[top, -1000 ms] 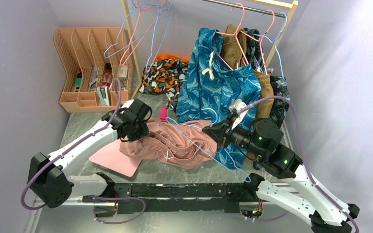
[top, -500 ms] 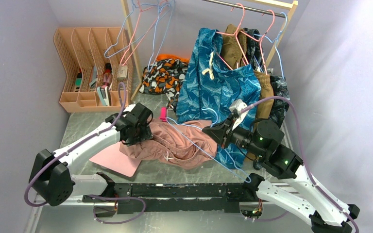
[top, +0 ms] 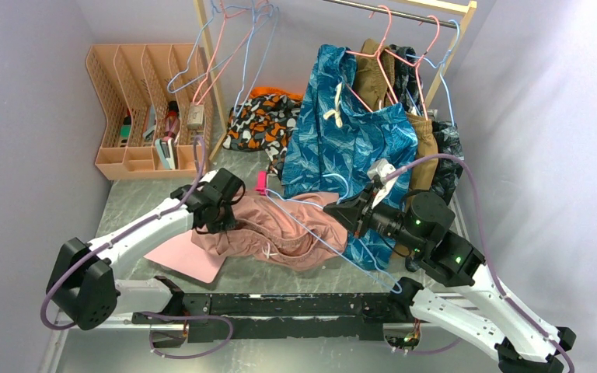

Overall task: Place the shorts on the hanger
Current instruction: Hang the shorts on the hanger.

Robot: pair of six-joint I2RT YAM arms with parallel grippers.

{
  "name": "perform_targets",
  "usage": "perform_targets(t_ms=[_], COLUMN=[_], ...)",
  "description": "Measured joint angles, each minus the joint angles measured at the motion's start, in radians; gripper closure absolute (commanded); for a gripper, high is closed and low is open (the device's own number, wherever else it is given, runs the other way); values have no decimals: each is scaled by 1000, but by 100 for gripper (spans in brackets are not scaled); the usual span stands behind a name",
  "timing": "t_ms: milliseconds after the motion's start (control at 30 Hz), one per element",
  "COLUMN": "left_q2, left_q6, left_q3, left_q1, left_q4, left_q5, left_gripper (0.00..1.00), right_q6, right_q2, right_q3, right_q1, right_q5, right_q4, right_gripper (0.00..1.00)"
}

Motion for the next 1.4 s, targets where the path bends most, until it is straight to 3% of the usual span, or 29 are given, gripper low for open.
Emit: perform_targets(t_ms=[167,467,700,933,1400], left_q2=[-51,-258,-288,-283,-282], left_q6=[68,291,393,430,464], left_q3=[23,271,286,281,302], left_q1=[0,-2,-3,-3,-3], left_q4=[-12,30,49,46,19], left_q5=[13,98,204,267,293], left_gripper=[93,93,93,93,93], right_q6=[-2,-35,-44,-69,-95], right_q2=[3,26,98,168,174], right_q3=[11,179,341,298,203], right_q1=[0,0,0,0,0], right_q5=[0,-13,-172,-205,-58], right_q4=[-13,-46,-50,-95,-100], right_gripper=[100,100,100,100,100])
